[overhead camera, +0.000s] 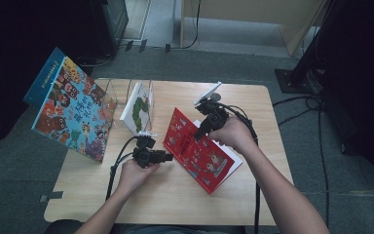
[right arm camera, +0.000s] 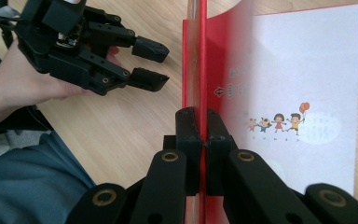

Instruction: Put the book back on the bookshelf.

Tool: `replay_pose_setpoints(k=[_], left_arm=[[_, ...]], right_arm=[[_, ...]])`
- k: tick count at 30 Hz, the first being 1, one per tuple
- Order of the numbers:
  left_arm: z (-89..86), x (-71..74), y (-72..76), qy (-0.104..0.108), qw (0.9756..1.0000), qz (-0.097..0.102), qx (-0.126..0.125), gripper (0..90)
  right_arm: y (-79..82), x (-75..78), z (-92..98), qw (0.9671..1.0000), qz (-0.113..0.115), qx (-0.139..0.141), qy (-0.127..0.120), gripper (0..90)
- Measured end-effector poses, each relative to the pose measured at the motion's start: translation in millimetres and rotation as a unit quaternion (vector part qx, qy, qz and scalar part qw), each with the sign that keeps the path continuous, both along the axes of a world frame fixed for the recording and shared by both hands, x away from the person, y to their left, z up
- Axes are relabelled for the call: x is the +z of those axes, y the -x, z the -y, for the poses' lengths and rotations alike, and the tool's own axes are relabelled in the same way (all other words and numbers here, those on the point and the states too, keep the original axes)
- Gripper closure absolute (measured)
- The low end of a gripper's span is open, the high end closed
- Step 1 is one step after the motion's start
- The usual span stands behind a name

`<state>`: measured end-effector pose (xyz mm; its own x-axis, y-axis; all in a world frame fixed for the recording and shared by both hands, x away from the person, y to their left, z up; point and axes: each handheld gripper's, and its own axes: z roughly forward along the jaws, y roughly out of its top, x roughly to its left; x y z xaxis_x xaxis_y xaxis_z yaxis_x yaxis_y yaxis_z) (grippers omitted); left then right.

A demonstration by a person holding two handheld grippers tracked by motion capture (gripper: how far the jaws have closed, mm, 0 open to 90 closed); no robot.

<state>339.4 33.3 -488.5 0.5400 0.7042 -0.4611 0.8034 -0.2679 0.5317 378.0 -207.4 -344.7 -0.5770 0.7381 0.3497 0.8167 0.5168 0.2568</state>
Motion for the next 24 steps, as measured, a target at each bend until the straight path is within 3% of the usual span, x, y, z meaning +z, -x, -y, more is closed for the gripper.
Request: replay_pose_setpoints(k=[6, 10, 24], left_arm=[[-0.2, 6.6, 0.1, 0.014, 0.9998, 0.009, -0.004, 48.3], [1.1, 8.9, -1.5, 0.029, 0.9995, 0.005, -0.007, 44.6], [11.1, 21.4, -9.4, 0.07, 0.9973, 0.014, -0.02, 38.5]], right_arm=[[-1.7, 17.1, 10.1, 0.9997, 0.007, -0.002, -0.023, 88.5], [-2.2, 27.4, 15.8, 0.9994, 0.014, -0.004, -0.032, 88.5], [-0.7, 43.8, 20.5, 0.9982, 0.027, -0.001, -0.053, 88.5]])
